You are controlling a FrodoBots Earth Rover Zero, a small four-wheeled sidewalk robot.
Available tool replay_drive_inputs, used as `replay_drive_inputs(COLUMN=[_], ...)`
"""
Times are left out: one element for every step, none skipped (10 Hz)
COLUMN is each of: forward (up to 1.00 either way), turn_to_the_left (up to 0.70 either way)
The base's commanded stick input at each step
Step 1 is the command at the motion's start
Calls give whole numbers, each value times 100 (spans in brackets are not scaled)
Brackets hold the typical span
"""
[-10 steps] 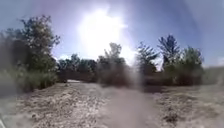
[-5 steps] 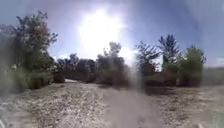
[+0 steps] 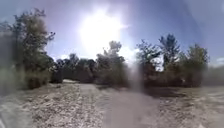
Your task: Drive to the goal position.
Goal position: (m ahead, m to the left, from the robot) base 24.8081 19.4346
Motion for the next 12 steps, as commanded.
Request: replay_drive_inputs(forward=[70,70,70,70,70,70,70,70,70,70,70,70], turn_to_the_left=[0,0,5,11,14,14,14,14,14,14,14,14])
